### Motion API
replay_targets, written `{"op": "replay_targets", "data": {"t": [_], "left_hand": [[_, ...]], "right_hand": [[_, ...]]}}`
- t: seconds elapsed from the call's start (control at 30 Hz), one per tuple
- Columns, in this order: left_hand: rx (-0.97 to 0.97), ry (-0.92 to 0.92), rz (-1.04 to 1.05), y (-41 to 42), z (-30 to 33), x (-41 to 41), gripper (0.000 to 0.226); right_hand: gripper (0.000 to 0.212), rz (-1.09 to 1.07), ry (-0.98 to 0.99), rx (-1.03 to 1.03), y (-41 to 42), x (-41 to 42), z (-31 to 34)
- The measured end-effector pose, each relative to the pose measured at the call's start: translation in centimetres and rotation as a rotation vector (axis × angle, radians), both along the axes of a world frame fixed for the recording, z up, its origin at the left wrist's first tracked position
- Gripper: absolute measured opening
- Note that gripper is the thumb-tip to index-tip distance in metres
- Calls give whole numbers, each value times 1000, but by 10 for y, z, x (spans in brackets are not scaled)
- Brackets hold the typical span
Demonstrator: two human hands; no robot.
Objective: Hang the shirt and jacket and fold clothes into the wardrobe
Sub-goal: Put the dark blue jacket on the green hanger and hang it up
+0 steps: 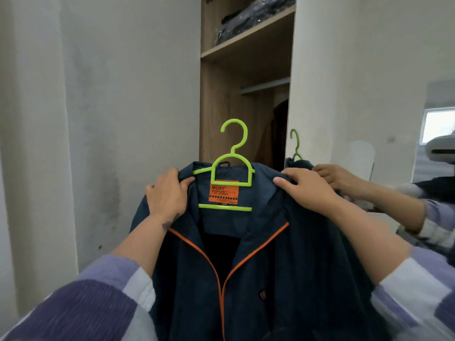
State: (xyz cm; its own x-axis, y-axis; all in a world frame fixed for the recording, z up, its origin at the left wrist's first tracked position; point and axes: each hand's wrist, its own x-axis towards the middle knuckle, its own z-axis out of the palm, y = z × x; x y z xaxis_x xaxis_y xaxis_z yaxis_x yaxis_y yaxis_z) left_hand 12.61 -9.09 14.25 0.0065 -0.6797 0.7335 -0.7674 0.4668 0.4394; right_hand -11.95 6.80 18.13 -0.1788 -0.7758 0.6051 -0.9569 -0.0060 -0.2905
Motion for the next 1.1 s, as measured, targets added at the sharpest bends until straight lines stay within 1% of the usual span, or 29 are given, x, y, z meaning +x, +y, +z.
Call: {"op": "replay_targets", "data": {"t": [0.03, 0.13, 0.2, 0.27, 0.33, 0.4, 0.5, 0.57, 0.67, 0.7, 0.77, 0.83, 0.93, 1.0, 1.03, 1.07, 1.1], "left_hand": [[-4, 3, -28, -12, 1, -7, 31], [-15, 15, -143, -48, 6, -27, 30], [-17, 36, -231, -74, 8, -38, 28], [14, 64, -320, -103, 11, -48, 25], [46, 84, -412, -132, 18, -59, 27], [58, 112, -505, -156, 29, -69, 29], [54, 140, -631, -183, 52, -80, 23], [29, 163, -680, -194, 66, -85, 20], [-27, 225, -680, -191, 81, -93, 31], [-19, 242, -680, -185, 87, -96, 29], [91, 307, -738, -168, 100, -100, 18], [212, 345, -807, -151, 115, -102, 27], [276, 212, -823, -141, 128, -102, 46], [418, 143, -927, -143, 129, -100, 56], [504, 138, -999, -145, 129, -98, 59], [549, 144, -1037, -147, 131, -96, 61], [547, 147, -1043, -151, 132, -94, 60]], "right_hand": [[26, 39, -57, 63, -1, -1, 7], [30, 175, -375, 274, 8, 5, 27], [29, 234, -530, 407, 13, 11, 36], [33, 301, -643, 456, 11, 19, 41], [36, 345, -759, 386, 0, 31, 44], [34, 344, -863, 243, -19, 43, 46], [41, 344, -993, 87, -48, 56, 49], [35, 320, -1024, 3, -65, 64, 48], [29, 200, -1011, -174, -92, 75, 46], [27, 161, -1000, -230, -102, 78, 46], [19, 97, -968, -319, -123, 83, 48], [11, 47, -921, -388, -145, 89, 50], [10, 14, -872, -464, -174, 97, 53], [14, -6, -836, -457, -191, 100, 53], [16, -17, -808, -446, -199, 101, 52], [16, -14, -774, -437, -206, 101, 51], [14, -1, -740, -431, -213, 101, 50]]}}
